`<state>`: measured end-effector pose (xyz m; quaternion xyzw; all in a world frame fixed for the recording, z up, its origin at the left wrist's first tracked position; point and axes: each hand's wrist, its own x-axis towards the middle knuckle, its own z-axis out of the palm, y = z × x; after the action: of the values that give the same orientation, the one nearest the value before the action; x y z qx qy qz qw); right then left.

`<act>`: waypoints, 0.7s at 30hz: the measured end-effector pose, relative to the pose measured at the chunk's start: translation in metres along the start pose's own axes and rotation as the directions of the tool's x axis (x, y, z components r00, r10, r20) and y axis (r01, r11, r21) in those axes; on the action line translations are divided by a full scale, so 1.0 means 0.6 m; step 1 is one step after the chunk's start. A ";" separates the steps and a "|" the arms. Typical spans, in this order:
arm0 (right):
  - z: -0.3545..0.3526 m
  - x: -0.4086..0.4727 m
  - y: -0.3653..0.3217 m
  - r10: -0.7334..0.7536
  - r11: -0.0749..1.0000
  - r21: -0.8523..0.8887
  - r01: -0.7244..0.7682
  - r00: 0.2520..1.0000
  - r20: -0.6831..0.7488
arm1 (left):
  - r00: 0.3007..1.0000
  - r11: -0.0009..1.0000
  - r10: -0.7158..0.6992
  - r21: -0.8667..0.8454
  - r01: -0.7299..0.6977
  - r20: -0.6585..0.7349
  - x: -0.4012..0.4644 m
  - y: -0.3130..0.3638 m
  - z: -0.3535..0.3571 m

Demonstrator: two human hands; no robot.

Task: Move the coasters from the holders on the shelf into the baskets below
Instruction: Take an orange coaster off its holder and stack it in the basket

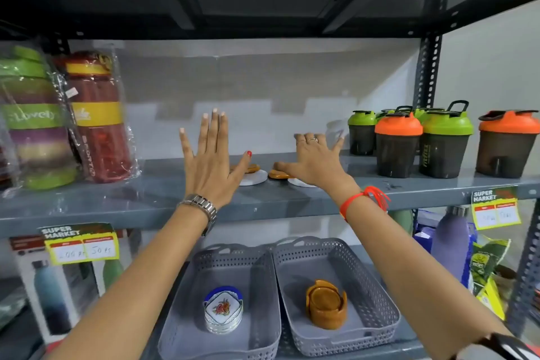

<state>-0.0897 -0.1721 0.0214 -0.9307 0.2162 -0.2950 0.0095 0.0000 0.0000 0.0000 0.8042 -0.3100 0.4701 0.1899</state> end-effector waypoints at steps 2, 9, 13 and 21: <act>0.002 -0.001 -0.006 0.027 0.999 -0.048 -0.022 0.995 0.094 | 1.000 1.000 -0.018 0.015 0.018 0.011 -0.021 -0.008 -0.005; 0.020 0.009 -0.008 0.145 0.989 -0.053 -0.136 0.964 0.221 | 0.998 0.991 -0.046 0.127 0.040 0.041 -0.092 -0.048 -0.001; 0.024 0.014 -0.015 0.159 0.987 -0.055 -0.150 0.961 0.226 | 0.996 0.988 -0.077 0.139 0.071 0.036 -0.124 -0.070 0.003; 0.031 0.025 -0.022 0.247 0.969 -0.080 -0.234 0.932 0.265 | 0.995 0.993 -0.098 0.071 0.097 0.012 -0.136 -0.078 0.020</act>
<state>-0.0631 -0.1681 0.0161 -0.9289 0.3319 -0.1553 0.0533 0.0093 0.0533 -0.0775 0.8281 -0.2550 0.4649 0.1818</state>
